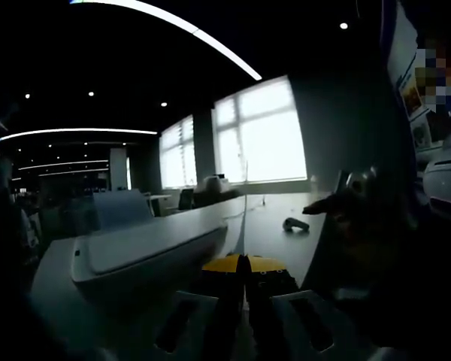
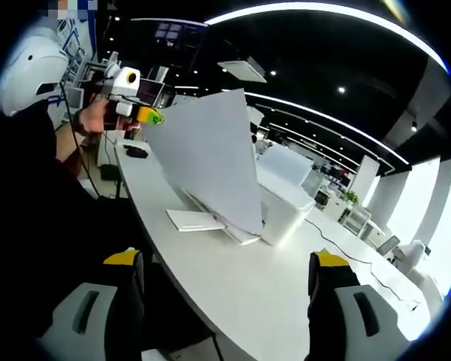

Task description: Remove the paper from the printer output slot and place it on top of the printer

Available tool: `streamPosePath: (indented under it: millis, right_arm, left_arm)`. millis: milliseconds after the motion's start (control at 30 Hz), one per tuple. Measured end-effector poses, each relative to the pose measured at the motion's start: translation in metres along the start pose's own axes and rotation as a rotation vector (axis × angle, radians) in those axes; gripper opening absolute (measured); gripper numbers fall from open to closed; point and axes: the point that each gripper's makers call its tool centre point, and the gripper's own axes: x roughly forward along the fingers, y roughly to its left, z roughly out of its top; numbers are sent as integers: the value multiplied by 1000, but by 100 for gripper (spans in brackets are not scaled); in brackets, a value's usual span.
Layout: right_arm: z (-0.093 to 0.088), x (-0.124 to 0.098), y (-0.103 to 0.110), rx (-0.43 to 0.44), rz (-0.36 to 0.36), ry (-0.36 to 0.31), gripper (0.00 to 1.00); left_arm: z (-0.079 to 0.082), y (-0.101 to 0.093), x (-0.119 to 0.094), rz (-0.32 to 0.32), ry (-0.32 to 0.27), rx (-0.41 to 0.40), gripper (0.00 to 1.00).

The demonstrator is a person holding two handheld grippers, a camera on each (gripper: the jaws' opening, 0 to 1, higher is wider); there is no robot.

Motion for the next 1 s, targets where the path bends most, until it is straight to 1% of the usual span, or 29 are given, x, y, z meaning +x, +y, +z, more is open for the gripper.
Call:
streamPosePath:
  millis: [400, 1000]
  right_arm:
    - [2, -2, -1, 19, 3, -16, 87]
    - [2, -2, -1, 31, 7, -21, 89]
  left_arm:
    - [2, -1, 0, -1, -5, 2, 6]
    - [8, -5, 1, -12, -16, 7, 6]
